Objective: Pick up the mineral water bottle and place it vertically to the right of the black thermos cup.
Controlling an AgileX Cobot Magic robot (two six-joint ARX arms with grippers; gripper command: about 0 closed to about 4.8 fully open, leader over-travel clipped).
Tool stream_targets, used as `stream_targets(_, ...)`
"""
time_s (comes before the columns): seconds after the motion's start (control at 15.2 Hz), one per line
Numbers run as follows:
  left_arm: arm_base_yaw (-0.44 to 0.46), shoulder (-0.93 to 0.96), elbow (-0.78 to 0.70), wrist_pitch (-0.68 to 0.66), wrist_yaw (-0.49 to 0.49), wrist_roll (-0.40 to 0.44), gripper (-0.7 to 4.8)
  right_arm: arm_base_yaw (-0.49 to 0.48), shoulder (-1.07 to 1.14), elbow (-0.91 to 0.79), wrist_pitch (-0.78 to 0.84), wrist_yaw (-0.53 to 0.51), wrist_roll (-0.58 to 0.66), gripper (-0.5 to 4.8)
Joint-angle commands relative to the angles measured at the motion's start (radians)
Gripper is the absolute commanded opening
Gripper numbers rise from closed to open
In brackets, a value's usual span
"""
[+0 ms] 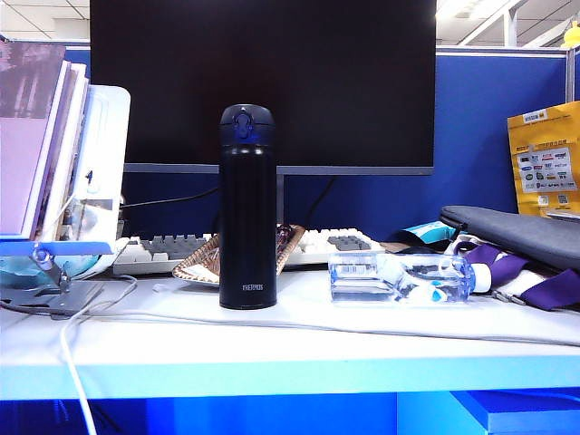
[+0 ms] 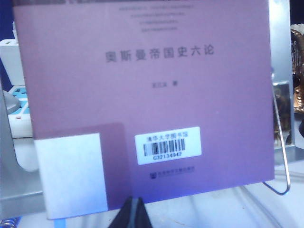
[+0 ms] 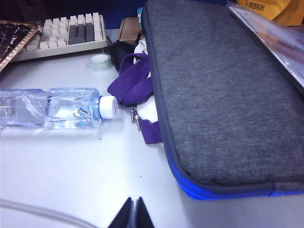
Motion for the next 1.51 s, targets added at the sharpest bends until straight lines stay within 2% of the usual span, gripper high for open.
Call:
stream_targets(0.07,0.002,-0.003,0.0,-0.012,-0.003,0.0,-0.05,0.0,0.0,-0.002,-0.002,0.005,0.005,0.22)
stream_targets(0.26,0.002,-0.003,0.0,-0.012,-0.003,0.0,-0.05,0.0,0.0,-0.002,-0.002,0.005,0.005,0.22)
stream_targets(0.33,0.002,-0.003,0.0,-0.012,-0.003,0.0,-0.05,0.001,0.0,-0.001,0.026,0.003,0.039,0.22)
stream_targets(0.39,0.002,-0.003,0.0,-0.012,-0.003,0.0,-0.05,0.001,0.0,0.004,0.069,-0.005,0.134,0.22)
stream_targets(0.53,0.002,-0.003,0.0,-0.012,-0.003,0.0,-0.05,0.002,0.001,0.053,0.14,-0.098,0.27,0.22)
stream_targets(0.66,0.002,-0.003,0.0,-0.012,-0.003,0.0,-0.05,0.005,0.043,0.167,0.112,-0.154,0.357,0.22)
stream_targets(0.79,0.002,-0.003,0.0,-0.012,-0.003,0.0,-0.05,0.005,0.153,0.286,0.085,-0.172,0.355,0.22)
stream_targets(0.92,0.002,-0.003,0.0,-0.012,-0.003,0.0,-0.05,0.005,0.346,0.433,0.053,-0.251,0.355,0.22)
stream_targets(1.05,0.002,-0.003,0.0,-0.012,-0.003,0.0,-0.05,0.005,0.592,0.604,0.016,-0.398,0.357,0.22)
stream_targets(1.12,0.002,-0.003,0.0,-0.012,-0.003,0.0,-0.05,0.005,0.77,0.719,0.033,-0.597,0.397,0.22)
stream_targets(1.31,0.002,-0.003,0.0,-0.012,-0.003,0.0,-0.05,0.007,0.994,0.829,0.229,-0.848,0.621,0.22)
stream_targets(1.38,0.002,-0.003,0.0,-0.012,-0.003,0.0,-0.05,0.007,1.052,0.831,0.338,-0.94,0.644,0.22)
stream_targets(1.51,0.002,-0.003,0.0,-0.012,-0.003,0.0,-0.05,0.007,1.098,0.831,0.373,-0.966,0.665,0.22)
